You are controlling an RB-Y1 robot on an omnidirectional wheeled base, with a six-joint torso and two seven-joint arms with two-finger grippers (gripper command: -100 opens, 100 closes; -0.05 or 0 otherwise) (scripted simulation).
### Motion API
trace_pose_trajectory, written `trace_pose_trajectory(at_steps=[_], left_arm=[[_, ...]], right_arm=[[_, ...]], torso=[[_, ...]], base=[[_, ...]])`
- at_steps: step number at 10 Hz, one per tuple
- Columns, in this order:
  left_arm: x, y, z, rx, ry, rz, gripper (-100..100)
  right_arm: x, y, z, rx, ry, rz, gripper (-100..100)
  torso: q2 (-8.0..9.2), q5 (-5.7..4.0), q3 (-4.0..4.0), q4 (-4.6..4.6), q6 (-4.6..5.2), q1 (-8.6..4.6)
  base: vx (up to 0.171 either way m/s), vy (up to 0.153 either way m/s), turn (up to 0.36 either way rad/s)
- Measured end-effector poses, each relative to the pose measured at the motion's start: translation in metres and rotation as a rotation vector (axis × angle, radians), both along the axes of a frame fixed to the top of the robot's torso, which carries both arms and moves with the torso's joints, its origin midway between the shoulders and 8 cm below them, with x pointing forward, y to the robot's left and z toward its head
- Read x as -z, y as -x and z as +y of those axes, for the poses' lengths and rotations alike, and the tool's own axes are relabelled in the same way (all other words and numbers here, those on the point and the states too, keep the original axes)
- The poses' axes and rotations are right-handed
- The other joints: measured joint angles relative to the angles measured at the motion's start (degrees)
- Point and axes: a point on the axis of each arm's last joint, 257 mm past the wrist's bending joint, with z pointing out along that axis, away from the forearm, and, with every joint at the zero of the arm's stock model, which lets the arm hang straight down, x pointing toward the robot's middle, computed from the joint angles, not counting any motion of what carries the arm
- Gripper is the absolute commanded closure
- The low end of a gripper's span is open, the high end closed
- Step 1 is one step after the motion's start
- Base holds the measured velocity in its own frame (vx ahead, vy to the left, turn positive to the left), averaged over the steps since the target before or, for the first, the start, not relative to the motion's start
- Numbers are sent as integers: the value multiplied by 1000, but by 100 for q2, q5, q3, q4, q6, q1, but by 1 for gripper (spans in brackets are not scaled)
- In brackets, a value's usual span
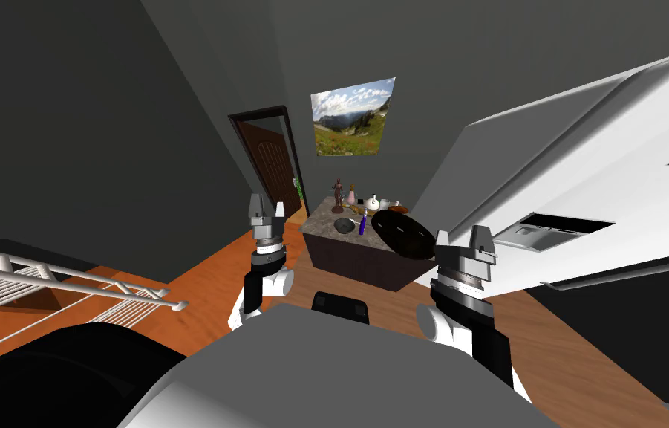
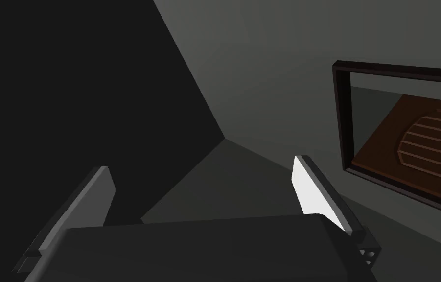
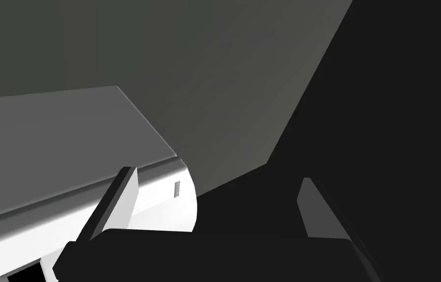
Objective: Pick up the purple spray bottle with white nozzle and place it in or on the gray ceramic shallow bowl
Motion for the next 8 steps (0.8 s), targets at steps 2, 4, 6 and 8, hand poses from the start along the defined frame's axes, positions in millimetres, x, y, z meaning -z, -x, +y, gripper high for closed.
trace_pose_trajectory(at_steps=[2,4,6,8], left_arm=[[0,0,0,0,0,0,0],[0,0,0,0,0,0,0],[0,0,0,0,0,0,0],[0,0,0,0,0,0,0]], right_arm=[[2,-4,4,-12,55,30,-100],[12,-9,4,-15,120,80,-100],[28,-14,1,3,199,160,-100],[49,-17,-4,35,266,248,-100]], torso=[[-5,2,-3,-1,-1,7],[-11,3,-6,-2,-1,16],[-18,5,-10,-4,-3,24],[-22,8,-13,-5,-1,36]], base=[[21,33,78],[32,53,85],[60,81,191],[60,86,114]])
